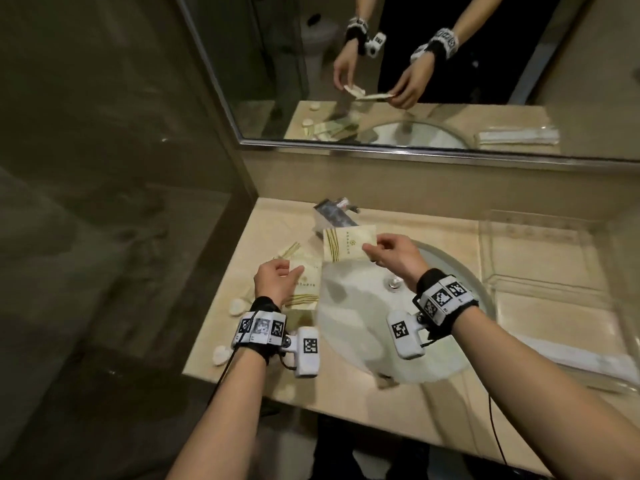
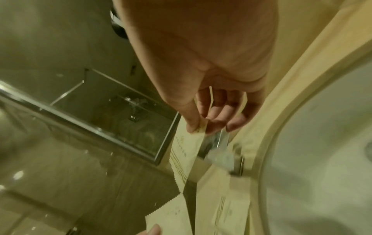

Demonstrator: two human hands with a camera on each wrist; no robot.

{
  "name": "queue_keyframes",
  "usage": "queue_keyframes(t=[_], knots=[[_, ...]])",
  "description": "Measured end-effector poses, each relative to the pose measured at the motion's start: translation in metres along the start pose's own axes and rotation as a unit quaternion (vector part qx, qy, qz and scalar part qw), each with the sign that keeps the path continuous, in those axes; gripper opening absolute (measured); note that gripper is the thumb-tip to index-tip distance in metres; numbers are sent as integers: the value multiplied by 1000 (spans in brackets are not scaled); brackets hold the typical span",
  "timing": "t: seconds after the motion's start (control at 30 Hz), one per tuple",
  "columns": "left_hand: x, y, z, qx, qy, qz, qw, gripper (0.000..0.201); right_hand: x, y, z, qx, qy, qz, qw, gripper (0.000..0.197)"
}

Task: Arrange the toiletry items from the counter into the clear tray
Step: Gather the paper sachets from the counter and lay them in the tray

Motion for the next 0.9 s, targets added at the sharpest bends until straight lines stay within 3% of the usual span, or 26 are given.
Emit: queue_keyframes(t=[0.07, 0.2, 0.43, 0.63, 0.9], knots=[[37, -12, 31, 31, -10, -28, 999, 39, -54, -11, -1, -6, 12, 30, 999, 15], [117, -50, 93, 101, -10, -84, 991, 34, -174, -38, 19, -5, 20, 115, 993, 20], [248, -113, 147, 171, 46, -160, 971, 25, -330, -94, 117, 99, -7, 226, 969, 47], [304, -135, 149, 177, 70, -179, 965, 26, -367, -115, 182, 190, -79, 224, 952, 52], [332, -134, 143, 143, 97, -194, 966, 40, -360, -94, 201, 202, -179, 180, 946, 45]])
Point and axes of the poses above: each hand's wrist, its own y-axis towards the middle knuckle, its own x-axis out of the palm, z = x × y, the point moved 9 cm from there along y, towards the middle knuckle, and after that the axes turned 12 degrees about y, right-handed, at the moved point
